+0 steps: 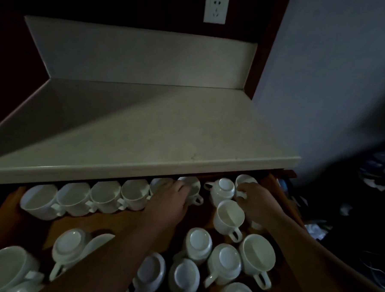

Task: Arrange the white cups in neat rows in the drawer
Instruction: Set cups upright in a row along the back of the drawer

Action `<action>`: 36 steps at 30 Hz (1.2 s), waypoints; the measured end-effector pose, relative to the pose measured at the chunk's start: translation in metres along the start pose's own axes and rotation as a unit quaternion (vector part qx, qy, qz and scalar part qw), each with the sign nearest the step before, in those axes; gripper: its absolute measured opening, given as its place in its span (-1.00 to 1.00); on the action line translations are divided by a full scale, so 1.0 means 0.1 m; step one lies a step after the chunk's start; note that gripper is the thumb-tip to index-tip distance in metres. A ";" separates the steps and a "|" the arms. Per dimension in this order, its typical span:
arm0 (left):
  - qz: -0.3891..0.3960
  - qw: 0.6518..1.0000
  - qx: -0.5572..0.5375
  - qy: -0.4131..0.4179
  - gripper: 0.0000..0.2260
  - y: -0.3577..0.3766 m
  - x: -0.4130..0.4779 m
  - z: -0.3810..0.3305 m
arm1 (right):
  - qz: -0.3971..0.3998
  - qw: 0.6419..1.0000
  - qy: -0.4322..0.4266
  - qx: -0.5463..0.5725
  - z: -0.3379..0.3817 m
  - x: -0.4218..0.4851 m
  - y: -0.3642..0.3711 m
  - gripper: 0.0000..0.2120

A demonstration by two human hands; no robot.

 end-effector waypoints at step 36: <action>-0.027 0.974 -0.148 -0.171 -0.77 0.36 0.20 -0.45 | 0.058 0.959 -0.206 -0.184 0.35 0.43 0.15 -0.44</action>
Point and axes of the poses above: each hand's wrist, its own x-axis towards the middle knuckle, its own y-axis out of the palm, z = x × y, the point moved 5 cm from there along x, towards the middle knuckle, and after that the axes turned 12 degrees about -x, right-handed, at the moved point
